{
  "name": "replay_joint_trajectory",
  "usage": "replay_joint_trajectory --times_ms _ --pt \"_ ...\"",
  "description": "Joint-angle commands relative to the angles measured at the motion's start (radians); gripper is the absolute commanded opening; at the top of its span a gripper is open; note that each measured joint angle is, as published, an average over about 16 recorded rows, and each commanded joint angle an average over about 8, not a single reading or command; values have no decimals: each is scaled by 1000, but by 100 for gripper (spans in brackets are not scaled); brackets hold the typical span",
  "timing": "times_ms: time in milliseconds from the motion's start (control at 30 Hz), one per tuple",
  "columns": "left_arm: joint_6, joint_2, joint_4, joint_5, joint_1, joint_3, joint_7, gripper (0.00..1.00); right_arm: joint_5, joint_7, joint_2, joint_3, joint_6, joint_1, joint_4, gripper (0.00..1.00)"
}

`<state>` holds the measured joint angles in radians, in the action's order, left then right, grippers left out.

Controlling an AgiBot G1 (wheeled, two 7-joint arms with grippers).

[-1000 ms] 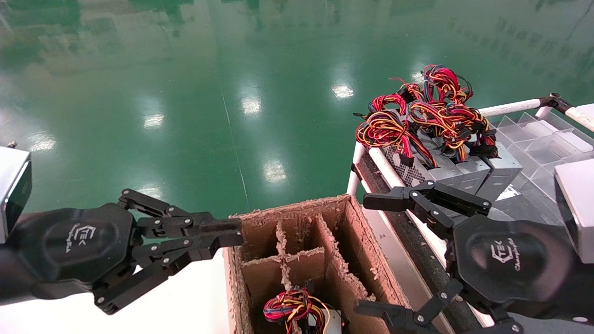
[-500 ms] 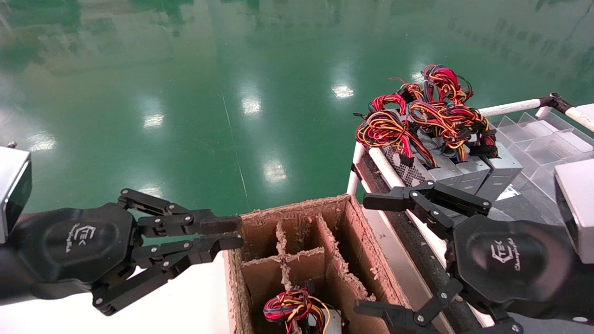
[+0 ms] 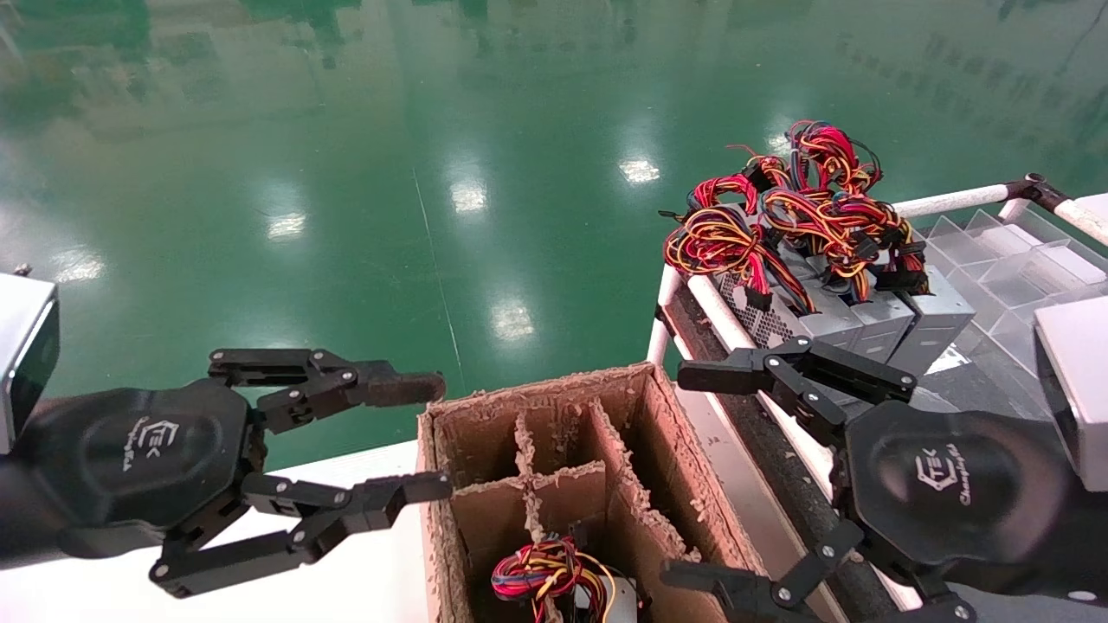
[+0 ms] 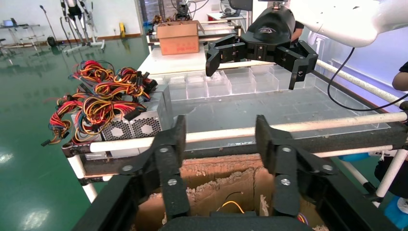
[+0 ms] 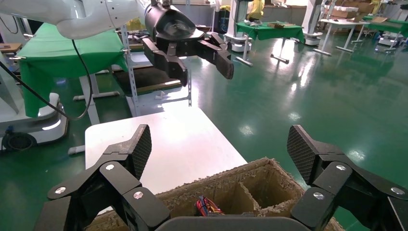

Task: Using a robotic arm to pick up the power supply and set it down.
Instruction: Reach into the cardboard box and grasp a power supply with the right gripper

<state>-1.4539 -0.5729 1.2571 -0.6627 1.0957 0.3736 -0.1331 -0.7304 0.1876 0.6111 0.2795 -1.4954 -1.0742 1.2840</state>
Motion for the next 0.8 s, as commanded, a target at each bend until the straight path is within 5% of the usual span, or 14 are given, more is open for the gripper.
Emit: replay_joint_trajectory --times_ms 33,800 --pt "0 0 0 0 0 0 0 100 0 0 0 0 0 0 0 100" --pt "0 0 0 0 0 0 0 100 -50 4 2 25 7 2 -23 100"
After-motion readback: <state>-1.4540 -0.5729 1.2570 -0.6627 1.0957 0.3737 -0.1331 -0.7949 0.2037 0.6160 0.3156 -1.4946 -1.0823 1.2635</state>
